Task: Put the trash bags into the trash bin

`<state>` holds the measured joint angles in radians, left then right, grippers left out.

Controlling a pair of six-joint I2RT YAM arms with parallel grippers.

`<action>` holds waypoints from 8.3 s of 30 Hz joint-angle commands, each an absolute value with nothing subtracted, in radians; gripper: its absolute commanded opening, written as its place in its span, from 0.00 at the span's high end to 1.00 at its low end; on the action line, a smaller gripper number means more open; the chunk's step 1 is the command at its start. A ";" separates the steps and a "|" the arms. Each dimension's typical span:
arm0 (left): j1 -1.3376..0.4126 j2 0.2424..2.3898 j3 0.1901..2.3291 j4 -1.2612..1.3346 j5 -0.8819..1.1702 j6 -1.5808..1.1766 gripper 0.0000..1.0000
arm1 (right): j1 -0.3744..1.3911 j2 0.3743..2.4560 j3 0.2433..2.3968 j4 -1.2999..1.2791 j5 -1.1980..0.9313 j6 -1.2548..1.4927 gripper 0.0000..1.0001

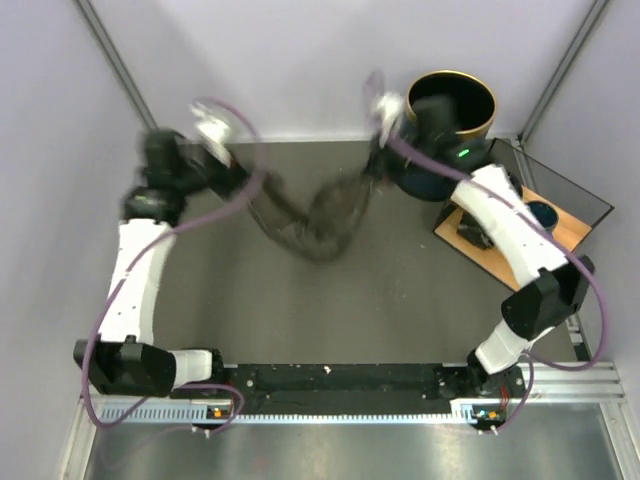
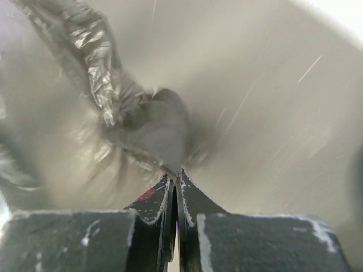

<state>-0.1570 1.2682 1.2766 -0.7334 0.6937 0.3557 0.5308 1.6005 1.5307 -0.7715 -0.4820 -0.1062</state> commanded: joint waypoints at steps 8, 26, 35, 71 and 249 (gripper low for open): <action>-0.041 1.078 1.114 -0.413 0.757 0.038 1.00 | 0.561 1.345 1.497 -0.486 -0.571 0.143 1.00; 0.090 1.234 1.821 -0.067 0.863 -0.288 1.00 | 0.405 1.652 2.445 -0.544 -0.626 0.233 1.00; -0.188 1.110 1.057 -0.535 0.614 -0.031 1.00 | 0.606 1.405 1.386 -0.499 -0.410 -0.039 1.00; -0.114 1.086 1.407 -0.902 1.006 0.117 1.00 | 0.652 1.396 1.598 -0.822 -0.735 -0.037 1.00; 0.362 0.885 1.526 -0.982 1.012 0.490 0.01 | 0.206 2.068 2.280 -0.983 -0.271 -0.781 0.13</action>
<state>0.3584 0.9073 1.5345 -1.0897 0.9810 0.6033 0.2340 2.0895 2.3165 -0.9592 -0.1402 -0.7223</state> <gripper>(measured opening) 0.987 0.903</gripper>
